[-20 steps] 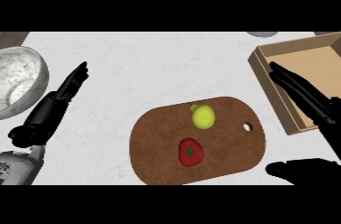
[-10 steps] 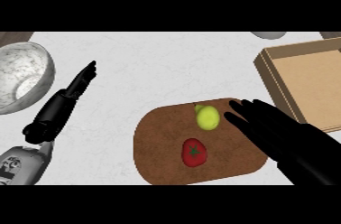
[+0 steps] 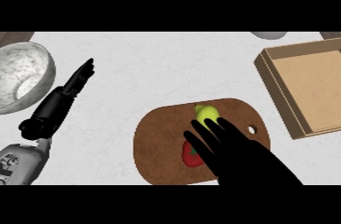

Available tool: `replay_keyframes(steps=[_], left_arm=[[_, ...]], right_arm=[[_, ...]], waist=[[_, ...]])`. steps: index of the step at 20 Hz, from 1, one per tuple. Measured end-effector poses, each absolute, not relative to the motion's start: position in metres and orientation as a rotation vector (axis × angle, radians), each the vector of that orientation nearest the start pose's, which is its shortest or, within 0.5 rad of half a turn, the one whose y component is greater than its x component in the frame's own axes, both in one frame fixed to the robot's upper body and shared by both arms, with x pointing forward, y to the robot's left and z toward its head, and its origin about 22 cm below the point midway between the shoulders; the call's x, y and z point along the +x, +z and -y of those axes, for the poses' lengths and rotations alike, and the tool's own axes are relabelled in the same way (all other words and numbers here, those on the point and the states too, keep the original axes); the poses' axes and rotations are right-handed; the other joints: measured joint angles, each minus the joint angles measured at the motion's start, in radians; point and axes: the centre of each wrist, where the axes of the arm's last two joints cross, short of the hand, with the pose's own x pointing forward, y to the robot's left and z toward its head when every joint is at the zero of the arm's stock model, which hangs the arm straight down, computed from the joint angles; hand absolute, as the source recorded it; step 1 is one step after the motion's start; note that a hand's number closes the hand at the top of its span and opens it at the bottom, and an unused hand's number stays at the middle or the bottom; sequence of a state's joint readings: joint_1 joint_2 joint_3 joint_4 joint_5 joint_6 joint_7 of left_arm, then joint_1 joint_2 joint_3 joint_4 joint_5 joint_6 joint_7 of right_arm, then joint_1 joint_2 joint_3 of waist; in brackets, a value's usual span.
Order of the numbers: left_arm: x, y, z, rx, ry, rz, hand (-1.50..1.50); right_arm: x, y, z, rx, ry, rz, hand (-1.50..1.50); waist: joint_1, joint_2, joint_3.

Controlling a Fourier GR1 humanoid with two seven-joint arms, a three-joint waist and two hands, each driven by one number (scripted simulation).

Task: Pick the tomato from the cutting board and place it in the cardboard box

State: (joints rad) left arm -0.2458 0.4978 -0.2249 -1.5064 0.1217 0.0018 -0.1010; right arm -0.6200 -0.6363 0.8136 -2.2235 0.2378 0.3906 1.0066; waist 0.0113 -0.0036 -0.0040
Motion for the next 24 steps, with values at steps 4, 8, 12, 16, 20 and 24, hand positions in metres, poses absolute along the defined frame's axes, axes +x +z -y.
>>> replay_keyframes(steps=[4, 8, 12, 16, 20, 24], left_arm=[[0.292, 0.071, -0.273, 0.096, -0.537, 1.746, 0.00], [0.293, 0.069, -0.271, 0.093, -0.531, 1.746, 0.00], [0.294, 0.070, -0.267, 0.097, -0.530, 1.747, 0.00], [0.293, 0.067, -0.267, 0.103, -0.528, 1.743, 0.00], [0.289, 0.066, -0.268, 0.102, -0.532, 1.746, 0.00], [0.295, 0.063, -0.264, 0.106, -0.528, 1.749, 0.00]], right_arm=[[0.179, 0.191, 0.104, -0.557, 1.635, 1.321, -1.50], [0.178, 0.179, 0.088, -0.551, 1.651, 1.293, -1.50], [0.181, 0.166, 0.076, -0.610, 1.663, 1.273, -1.50], [0.185, 0.161, 0.070, -0.639, 1.651, 1.271, -1.50], [0.190, 0.153, 0.062, -0.663, 1.664, 1.256, -1.50], [0.196, 0.144, 0.064, -0.701, 1.681, 1.219, -1.50]], waist=[[-0.004, -0.001, 0.001], [-0.009, 0.000, 0.002], [-0.011, 0.000, 0.002], [-0.012, 0.000, 0.003], [-0.010, 0.000, 0.003], [-0.015, 0.002, 0.003]])
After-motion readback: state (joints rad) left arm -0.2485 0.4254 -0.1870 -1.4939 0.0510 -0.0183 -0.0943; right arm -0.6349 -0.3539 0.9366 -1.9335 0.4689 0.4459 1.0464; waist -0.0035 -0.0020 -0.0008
